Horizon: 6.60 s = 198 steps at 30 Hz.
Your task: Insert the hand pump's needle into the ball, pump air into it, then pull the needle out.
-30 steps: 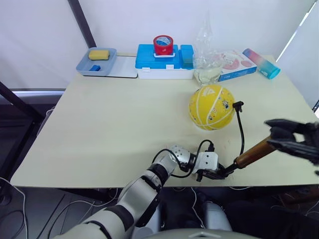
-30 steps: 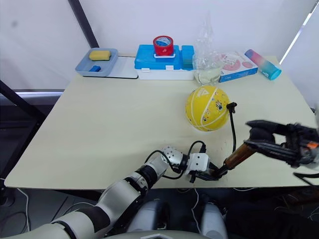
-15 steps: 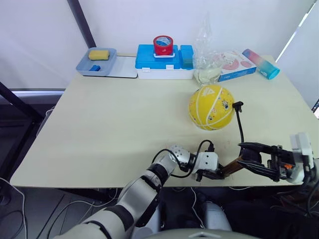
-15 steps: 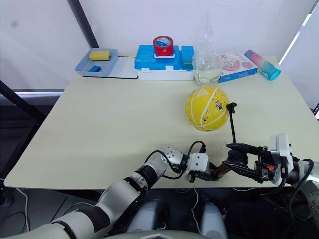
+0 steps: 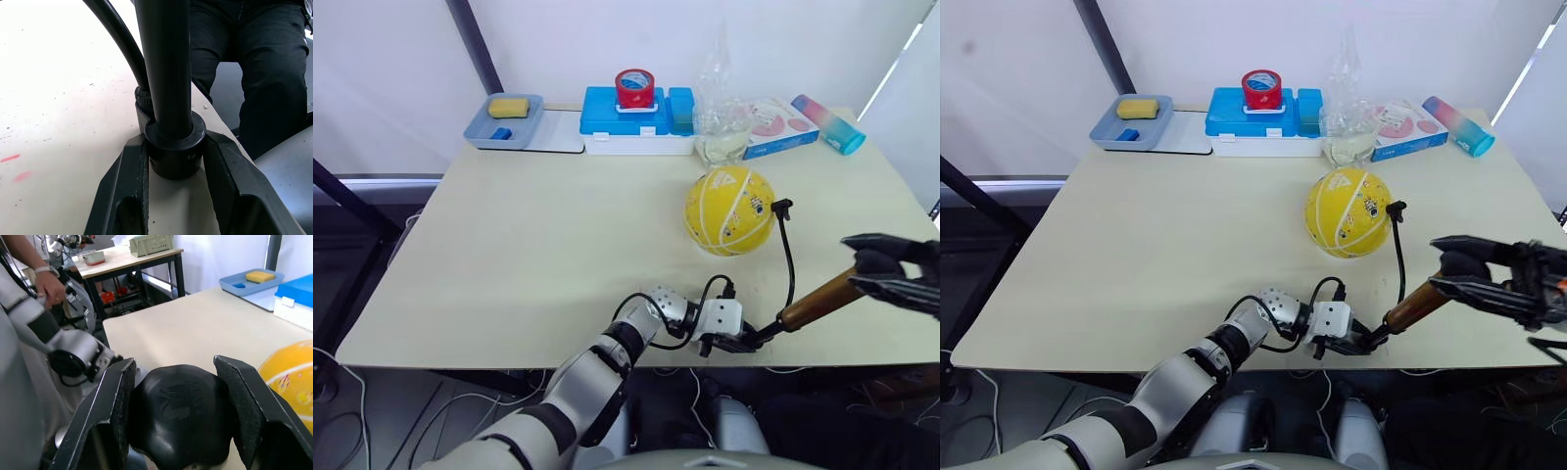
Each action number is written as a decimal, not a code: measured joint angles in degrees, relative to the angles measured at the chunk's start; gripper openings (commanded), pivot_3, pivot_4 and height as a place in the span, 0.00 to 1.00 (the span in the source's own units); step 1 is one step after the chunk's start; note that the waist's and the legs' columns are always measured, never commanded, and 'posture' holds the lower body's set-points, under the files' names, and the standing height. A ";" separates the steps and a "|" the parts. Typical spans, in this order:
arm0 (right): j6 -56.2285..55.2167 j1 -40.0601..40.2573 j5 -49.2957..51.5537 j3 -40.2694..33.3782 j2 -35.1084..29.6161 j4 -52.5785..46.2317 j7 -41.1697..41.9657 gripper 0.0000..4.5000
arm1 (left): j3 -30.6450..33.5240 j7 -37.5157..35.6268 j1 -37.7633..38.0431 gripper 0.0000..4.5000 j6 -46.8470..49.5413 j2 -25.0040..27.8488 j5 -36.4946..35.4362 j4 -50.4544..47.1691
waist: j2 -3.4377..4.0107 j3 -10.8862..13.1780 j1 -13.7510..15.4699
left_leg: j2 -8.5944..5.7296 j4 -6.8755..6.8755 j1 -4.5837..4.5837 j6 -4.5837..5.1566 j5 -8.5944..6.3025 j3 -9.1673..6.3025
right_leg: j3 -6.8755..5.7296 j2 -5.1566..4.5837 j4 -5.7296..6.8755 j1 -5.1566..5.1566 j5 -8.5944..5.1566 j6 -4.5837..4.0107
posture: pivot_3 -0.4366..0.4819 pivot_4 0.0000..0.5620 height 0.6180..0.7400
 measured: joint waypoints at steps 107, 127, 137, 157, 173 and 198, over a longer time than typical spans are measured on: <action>-22.33 2.51 -27.93 25.65 14.72 2.66 0.73 0.45 | 0.02 0.27 0.36 0.24 -0.05 0.47 0.05 0.04 | -0.33 -0.21 -0.12 | 0.07 0.00 0.05 0.13 0.11 -0.02 | -0.04 0.07 0.02 0.03 -0.02 -0.03 | 0.48 0.27 1.00; 1.32 -5.51 -0.78 3.00 -1.59 1.21 1.16 0.45 | 0.04 0.22 0.17 0.24 -0.20 0.27 0.03 0.00 | -0.16 -0.06 -0.04 | 0.06 0.00 -0.01 -0.06 0.01 -0.02 | -0.04 0.02 0.00 0.00 -0.02 -0.03 | 0.48 0.27 1.00; -5.20 -1.51 -11.41 10.32 3.51 -2.30 1.52 0.45 | 0.01 0.42 0.31 0.24 -0.19 0.30 0.05 0.17 | -0.30 -0.16 -0.06 | 0.05 0.00 0.01 -0.04 0.02 -0.02 | -0.04 0.03 0.01 0.02 -0.02 -0.03 | 0.48 0.27 1.00; -13.70 0.63 -17.24 17.99 8.88 1.33 2.03 0.45 | 0.01 0.32 0.18 0.24 -0.20 0.29 0.05 0.02 | -0.14 -0.10 -0.04 | 0.05 0.00 0.01 -0.01 0.04 -0.02 | -0.05 0.02 0.02 0.02 -0.01 -0.03 | 0.48 0.27 1.00; 1.56 -5.38 -2.25 4.67 0.62 -0.39 -0.58 0.45 | 0.03 0.23 0.13 0.24 -0.21 0.34 0.05 0.11 | -0.16 -0.07 -0.07 | 0.06 0.00 0.00 -0.06 0.02 -0.03 | -0.05 0.03 0.00 0.01 -0.02 -0.03 | 0.48 0.27 1.00; -10.12 -2.39 -11.28 15.12 7.06 0.48 0.46 0.45 | 0.08 0.20 0.00 0.24 0.05 0.42 0.02 -0.03 | 0.03 0.02 -0.13 | 0.09 -0.01 0.18 -0.08 0.01 -0.04 | -0.08 0.03 0.00 0.20 -0.02 -0.04 | 0.48 0.27 1.00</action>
